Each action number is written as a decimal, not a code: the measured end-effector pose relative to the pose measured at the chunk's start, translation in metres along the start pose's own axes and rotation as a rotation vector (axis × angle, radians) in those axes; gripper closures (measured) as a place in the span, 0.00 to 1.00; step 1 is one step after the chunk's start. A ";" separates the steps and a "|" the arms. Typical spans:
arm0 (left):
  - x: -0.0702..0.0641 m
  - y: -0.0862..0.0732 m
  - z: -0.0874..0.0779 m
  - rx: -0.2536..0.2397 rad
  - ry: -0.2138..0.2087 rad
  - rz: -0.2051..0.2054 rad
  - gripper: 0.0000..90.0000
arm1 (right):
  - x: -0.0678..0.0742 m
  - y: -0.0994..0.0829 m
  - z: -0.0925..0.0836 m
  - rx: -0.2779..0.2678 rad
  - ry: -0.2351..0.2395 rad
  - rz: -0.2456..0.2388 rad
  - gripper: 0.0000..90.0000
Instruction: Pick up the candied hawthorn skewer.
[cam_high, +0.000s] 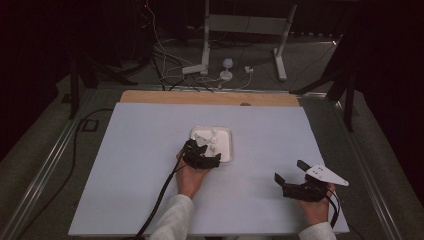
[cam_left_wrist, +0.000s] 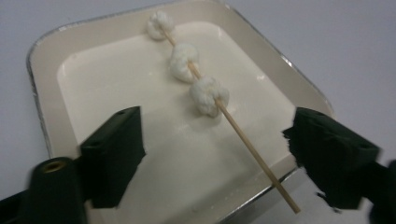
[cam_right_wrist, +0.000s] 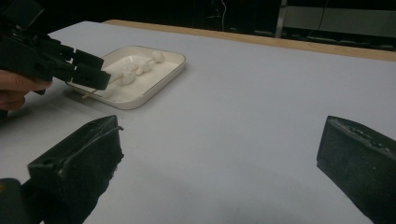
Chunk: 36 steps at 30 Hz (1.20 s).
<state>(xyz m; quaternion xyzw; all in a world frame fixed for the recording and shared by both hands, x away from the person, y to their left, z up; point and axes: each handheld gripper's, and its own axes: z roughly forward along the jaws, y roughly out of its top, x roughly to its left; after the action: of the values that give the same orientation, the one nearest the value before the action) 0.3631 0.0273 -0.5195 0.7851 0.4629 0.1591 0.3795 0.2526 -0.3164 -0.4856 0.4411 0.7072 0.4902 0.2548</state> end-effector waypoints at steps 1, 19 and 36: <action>-0.001 -0.001 0.001 0.010 0.009 0.004 0.28 | 0.000 0.000 0.000 0.000 0.000 0.000 0.00; 0.015 0.003 -0.007 0.119 0.021 -0.093 0.99 | 0.000 0.000 0.000 0.003 0.002 0.001 0.00; 0.021 0.002 -0.018 0.067 -0.025 -0.132 1.00 | 0.000 0.000 0.000 0.004 0.004 0.000 0.00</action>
<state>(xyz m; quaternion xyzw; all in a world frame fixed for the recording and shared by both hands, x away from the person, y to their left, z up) 0.3645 0.0529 -0.5082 0.7670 0.5141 0.1083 0.3682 0.2525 -0.3163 -0.4860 0.4407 0.7086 0.4898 0.2524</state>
